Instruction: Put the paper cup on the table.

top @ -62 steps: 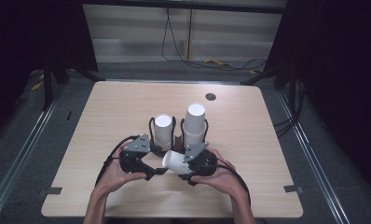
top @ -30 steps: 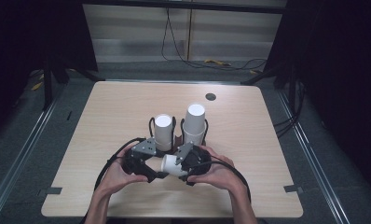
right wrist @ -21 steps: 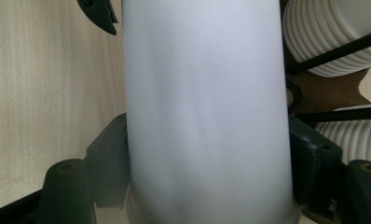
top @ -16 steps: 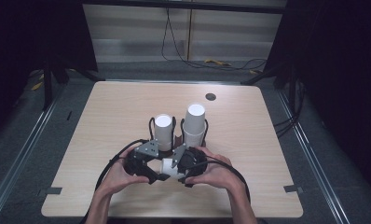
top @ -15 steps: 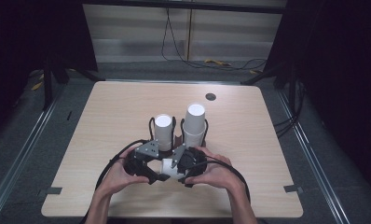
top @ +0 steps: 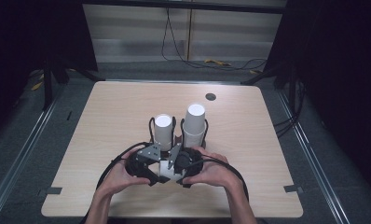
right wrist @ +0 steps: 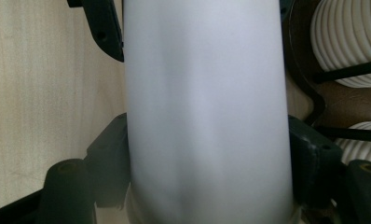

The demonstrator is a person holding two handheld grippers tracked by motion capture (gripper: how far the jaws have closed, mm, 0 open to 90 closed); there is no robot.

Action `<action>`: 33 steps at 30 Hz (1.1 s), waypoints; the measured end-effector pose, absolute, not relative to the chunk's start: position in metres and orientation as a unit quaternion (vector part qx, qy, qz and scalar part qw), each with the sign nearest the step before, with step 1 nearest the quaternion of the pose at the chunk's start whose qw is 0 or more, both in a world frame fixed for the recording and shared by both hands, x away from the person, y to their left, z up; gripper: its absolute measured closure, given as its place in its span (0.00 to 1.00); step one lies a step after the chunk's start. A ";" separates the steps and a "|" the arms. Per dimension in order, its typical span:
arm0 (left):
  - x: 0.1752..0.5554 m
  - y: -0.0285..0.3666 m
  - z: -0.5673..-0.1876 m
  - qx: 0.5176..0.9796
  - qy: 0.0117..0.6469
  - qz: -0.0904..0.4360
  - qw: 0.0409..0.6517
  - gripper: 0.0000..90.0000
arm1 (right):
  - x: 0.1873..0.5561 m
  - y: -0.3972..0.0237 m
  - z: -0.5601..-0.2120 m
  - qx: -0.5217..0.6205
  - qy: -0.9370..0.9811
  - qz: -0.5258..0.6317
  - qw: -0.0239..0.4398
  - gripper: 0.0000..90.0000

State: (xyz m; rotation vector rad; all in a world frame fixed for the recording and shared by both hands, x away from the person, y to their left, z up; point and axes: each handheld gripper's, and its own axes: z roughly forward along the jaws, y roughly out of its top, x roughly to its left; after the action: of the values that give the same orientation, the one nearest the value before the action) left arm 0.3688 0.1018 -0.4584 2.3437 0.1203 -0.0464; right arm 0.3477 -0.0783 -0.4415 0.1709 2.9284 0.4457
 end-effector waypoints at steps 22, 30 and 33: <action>0.370 0.097 -0.463 0.920 0.046 -0.042 0.387 0.33 | 0.347 -0.078 -0.439 0.058 0.980 0.175 0.069 0.30; 0.371 0.099 -0.464 0.921 0.053 -0.056 0.382 0.37 | 0.346 -0.077 -0.437 0.055 0.979 0.183 0.070 0.31; 0.370 0.098 -0.465 0.919 0.053 -0.059 0.387 0.37 | 0.345 -0.076 -0.438 0.054 0.979 0.181 0.073 0.31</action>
State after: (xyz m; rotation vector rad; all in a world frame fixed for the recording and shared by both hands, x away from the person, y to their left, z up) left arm 0.3702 0.0982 -0.4649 2.3382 0.1348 -0.1500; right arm 0.3452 -0.0760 -0.4379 0.1612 2.9415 0.5449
